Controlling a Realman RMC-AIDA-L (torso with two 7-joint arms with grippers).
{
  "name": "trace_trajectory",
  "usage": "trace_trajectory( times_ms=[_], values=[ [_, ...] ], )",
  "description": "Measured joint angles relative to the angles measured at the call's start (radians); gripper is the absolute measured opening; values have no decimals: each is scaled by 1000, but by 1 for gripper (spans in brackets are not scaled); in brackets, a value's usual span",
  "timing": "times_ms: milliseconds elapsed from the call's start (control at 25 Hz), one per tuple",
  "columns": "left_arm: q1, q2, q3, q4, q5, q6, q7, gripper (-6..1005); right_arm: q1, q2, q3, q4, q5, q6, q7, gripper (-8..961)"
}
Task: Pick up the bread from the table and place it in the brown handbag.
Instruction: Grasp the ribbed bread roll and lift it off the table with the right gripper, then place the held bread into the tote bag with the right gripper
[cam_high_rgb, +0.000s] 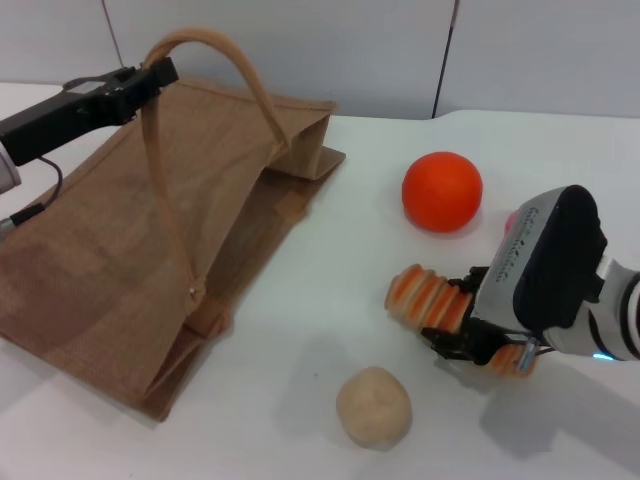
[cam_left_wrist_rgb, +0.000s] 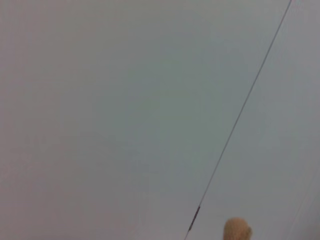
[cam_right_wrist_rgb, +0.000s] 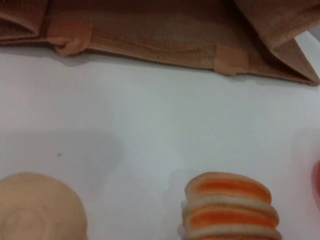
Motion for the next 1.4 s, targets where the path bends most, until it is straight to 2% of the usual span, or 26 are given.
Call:
trace_trajectory(
  times_ms=[440, 640, 720, 760, 800, 960, 1200, 1320, 1400],
  values=[
    [-13, 1, 2, -6, 0, 60, -5, 182, -49, -3, 12, -89, -10, 29, -68, 602],
    [-36, 6, 2, -10, 0, 141, -8, 184, -57, 9, 13, -117, -11, 53, -128, 585],
    [-47, 10, 2, -10, 0, 189, -17, 185, -53, 22, 7, -119, -10, 67, -158, 579],
    [-52, 11, 2, -10, 0, 205, -24, 186, -47, 39, 4, -119, -10, 72, -188, 576],
    [-58, 12, 2, -10, 0, 222, -34, 187, -47, 39, 4, -119, -10, 72, -188, 572],
    [-76, 17, 2, -10, 0, 291, -55, 189, -25, 77, 0, -108, -11, 73, -253, 541],
    [-89, 23, 2, -6, -9, 327, -91, 192, 29, 109, -31, -65, -12, 73, -282, 494],
    [-97, 26, 2, -3, -12, 337, -104, 194, 59, 143, -40, -20, -16, 75, -323, 478],
    [-106, 26, 3, -3, -12, 340, -113, 195, 70, 156, -60, -5, -21, 97, -353, 475]
  ],
)
